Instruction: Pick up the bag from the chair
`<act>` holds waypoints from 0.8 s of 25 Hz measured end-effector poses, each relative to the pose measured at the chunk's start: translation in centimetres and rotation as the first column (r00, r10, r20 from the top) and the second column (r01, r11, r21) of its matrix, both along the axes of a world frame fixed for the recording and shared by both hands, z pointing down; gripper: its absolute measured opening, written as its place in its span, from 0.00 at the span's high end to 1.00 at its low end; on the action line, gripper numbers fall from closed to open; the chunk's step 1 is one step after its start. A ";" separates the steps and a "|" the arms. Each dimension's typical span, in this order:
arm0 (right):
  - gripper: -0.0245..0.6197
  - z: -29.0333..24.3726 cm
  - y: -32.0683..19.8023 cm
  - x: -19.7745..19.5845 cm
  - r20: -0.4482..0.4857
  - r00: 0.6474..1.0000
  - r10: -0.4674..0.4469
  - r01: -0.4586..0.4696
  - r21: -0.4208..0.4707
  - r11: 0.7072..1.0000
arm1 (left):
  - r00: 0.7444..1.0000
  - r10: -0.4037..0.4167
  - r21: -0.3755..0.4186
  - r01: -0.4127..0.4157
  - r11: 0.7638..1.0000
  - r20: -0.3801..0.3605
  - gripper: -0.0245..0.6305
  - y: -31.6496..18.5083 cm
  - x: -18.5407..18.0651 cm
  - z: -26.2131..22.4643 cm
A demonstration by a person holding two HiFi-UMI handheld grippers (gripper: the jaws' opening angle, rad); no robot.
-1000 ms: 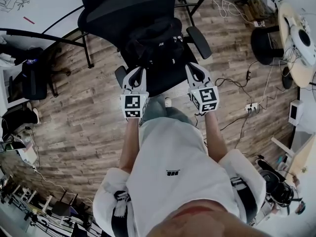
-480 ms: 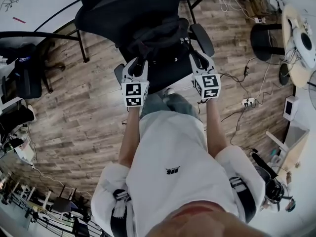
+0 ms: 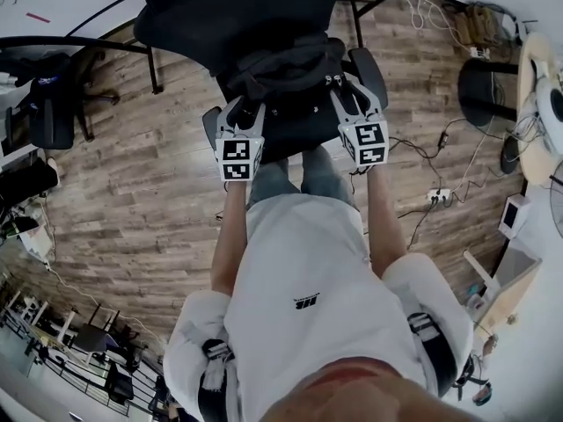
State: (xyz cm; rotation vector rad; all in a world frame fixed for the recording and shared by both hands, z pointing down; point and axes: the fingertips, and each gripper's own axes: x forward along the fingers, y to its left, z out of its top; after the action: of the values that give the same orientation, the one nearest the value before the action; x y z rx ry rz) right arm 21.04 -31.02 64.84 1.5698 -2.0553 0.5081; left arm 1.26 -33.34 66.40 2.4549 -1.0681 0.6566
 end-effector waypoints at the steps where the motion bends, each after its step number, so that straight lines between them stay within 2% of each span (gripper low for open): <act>1: 0.70 0.4 -0.4 0.1 0.003 1.000 -0.018 0.018 -0.008 1.000 | 1.000 -0.010 -0.002 0.010 1.000 0.007 0.69 -0.1 0.1 0.2; 8: 0.61 3.1 -2.5 0.2 0.018 0.985 -0.170 0.170 -0.046 0.984 | 0.995 -0.095 -0.024 0.096 0.995 0.029 0.67 -0.4 0.7 1.6; 13: 0.56 4.9 -2.9 -0.6 0.012 0.954 -0.298 0.298 -0.084 0.951 | 0.990 -0.132 -0.038 0.134 0.990 0.045 0.66 -1.0 1.5 2.9; 20: 0.57 7.1 -4.2 -0.6 0.008 0.946 -0.325 0.324 -0.105 0.940 | 0.982 -0.180 -0.037 0.182 0.983 0.052 0.66 -2.0 1.3 4.0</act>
State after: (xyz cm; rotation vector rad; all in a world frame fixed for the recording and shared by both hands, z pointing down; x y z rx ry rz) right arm 20.43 -35.21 71.89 1.1387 -2.1848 0.4745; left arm 2.58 -35.37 70.37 2.2830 -1.2655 0.6751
